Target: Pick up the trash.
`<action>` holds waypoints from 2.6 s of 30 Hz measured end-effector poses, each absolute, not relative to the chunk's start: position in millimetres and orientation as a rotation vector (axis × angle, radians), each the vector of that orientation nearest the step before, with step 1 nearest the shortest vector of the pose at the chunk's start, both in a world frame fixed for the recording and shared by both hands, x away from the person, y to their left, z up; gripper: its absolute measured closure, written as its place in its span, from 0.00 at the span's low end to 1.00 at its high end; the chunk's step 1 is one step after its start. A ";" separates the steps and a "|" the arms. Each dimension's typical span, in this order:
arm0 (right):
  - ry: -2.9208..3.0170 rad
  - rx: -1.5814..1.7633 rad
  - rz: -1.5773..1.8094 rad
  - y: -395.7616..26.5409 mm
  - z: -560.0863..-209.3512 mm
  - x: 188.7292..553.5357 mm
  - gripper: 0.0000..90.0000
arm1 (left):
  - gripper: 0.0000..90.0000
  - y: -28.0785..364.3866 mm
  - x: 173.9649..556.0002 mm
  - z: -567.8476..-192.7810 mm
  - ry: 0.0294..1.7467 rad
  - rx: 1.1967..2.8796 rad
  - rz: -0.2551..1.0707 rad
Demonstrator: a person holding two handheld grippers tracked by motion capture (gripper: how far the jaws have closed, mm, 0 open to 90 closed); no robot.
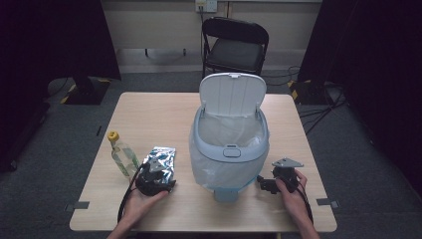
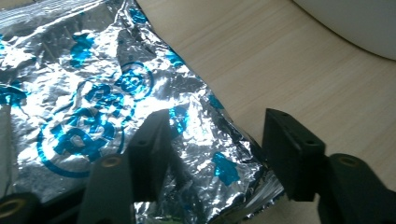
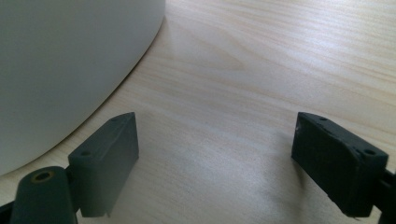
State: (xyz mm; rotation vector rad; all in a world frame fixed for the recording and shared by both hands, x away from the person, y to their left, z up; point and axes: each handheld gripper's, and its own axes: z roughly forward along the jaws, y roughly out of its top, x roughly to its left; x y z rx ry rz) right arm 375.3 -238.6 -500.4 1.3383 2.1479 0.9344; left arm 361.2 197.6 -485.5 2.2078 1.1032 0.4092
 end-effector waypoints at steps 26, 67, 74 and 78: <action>2.147 1.339 0.933 -238.7 -500.3 375.3 0.15 | 0.97 218.9 374.9 -487.4 1.149 2.111 0.280; 2.153 1.333 0.936 -239.0 -500.3 376.0 0.15 | 0.98 231.8 366.9 -443.0 0.964 1.838 0.283; 2.154 1.333 0.936 -239.0 -500.3 376.0 0.15 | 0.98 233.1 363.6 -436.5 0.963 1.810 0.304; 2.154 1.331 0.936 -239.1 -500.3 376.1 0.15 | 0.98 233.6 361.8 -430.3 0.946 1.796 0.314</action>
